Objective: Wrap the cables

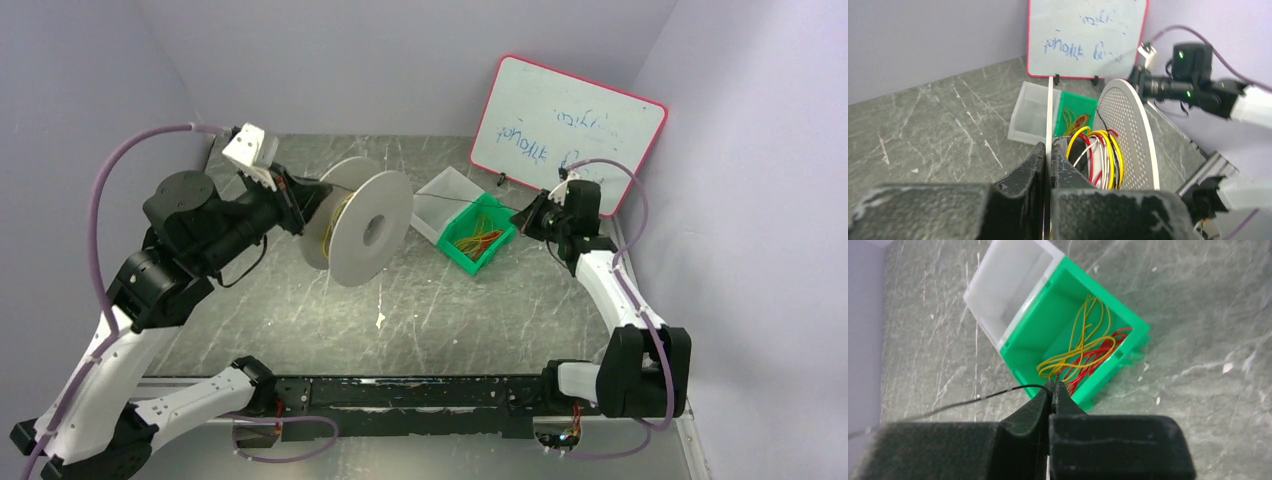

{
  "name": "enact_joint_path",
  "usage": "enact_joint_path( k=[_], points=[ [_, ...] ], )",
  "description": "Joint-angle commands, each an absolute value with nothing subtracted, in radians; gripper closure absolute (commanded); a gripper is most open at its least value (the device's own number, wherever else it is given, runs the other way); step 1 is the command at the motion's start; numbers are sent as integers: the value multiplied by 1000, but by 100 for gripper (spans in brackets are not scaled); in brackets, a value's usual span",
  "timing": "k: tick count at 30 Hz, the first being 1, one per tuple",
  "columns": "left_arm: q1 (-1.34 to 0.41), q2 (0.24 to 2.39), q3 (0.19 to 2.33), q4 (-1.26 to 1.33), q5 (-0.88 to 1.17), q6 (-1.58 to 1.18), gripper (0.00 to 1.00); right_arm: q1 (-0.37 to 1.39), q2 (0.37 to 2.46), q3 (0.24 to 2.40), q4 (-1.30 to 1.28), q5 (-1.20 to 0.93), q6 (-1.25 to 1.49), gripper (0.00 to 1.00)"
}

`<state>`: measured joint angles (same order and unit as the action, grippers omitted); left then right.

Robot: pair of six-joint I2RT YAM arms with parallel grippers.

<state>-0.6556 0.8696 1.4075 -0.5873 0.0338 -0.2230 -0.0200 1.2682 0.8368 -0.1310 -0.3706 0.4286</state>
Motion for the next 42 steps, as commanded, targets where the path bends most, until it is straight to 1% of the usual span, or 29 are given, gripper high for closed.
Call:
enact_joint_path(
  k=[1, 5, 8, 13, 19, 29, 35, 42],
  points=[
    [-656, 918, 1498, -441, -155, -321, 93, 42, 1204, 761, -63, -310, 462, 100],
    [-655, 978, 1544, -417, -254, -356, 93, 181, 1157, 697, -48, -218, 478, 100],
    [-651, 1018, 1579, -395, -287, -357, 93, 283, 1139, 663, -28, -161, 498, 100],
    [-624, 1084, 1653, -381, -268, -419, 93, 419, 1151, 627, 19, -130, 522, 100],
    [-546, 1127, 1703, -378, -175, -480, 93, 538, 1178, 591, 60, -94, 535, 100],
    [-497, 1166, 1679, -364, -269, -500, 93, 756, 1160, 565, 76, -19, 566, 100],
    [-474, 1205, 1641, -341, -272, -540, 93, 931, 1217, 635, 59, 52, 567, 100],
    [-468, 1246, 1613, -320, -337, -530, 93, 1130, 1316, 819, -13, 118, 517, 100]
  ],
)
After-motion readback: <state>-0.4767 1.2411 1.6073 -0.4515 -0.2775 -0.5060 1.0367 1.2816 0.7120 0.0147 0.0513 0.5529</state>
